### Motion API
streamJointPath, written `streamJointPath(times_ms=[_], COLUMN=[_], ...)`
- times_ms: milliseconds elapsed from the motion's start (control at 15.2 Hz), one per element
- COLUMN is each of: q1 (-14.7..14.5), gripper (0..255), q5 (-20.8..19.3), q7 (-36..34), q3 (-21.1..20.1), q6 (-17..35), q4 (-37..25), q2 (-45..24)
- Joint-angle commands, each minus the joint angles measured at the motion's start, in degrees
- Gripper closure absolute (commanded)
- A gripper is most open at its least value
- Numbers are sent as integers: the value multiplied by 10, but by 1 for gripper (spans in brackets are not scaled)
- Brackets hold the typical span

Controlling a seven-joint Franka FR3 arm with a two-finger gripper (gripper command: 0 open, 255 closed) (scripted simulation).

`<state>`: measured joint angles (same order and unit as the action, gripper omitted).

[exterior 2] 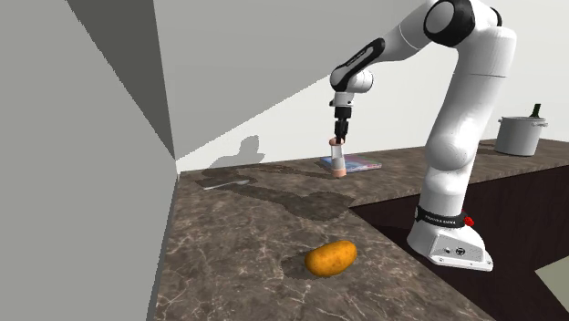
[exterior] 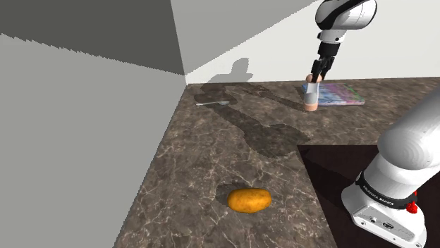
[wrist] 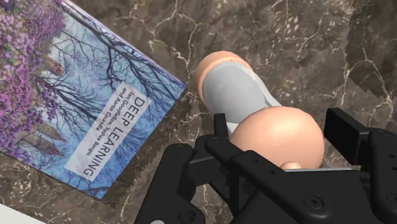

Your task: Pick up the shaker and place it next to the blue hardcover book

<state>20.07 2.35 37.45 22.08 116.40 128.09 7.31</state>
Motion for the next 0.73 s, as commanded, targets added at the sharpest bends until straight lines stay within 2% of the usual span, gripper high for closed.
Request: streamJointPath(times_ms=[0, 462, 528, 660], q1=[0, 0, 0, 0], gripper=[255, 255, 0, 0], q5=[2, 2, 2, 2], q7=[2, 2, 2, 2], q3=[1, 1, 0, 1], q6=[12, 12, 12, 12], q4=[7, 7, 7, 7], q2=[-5, -5, -5, -5])
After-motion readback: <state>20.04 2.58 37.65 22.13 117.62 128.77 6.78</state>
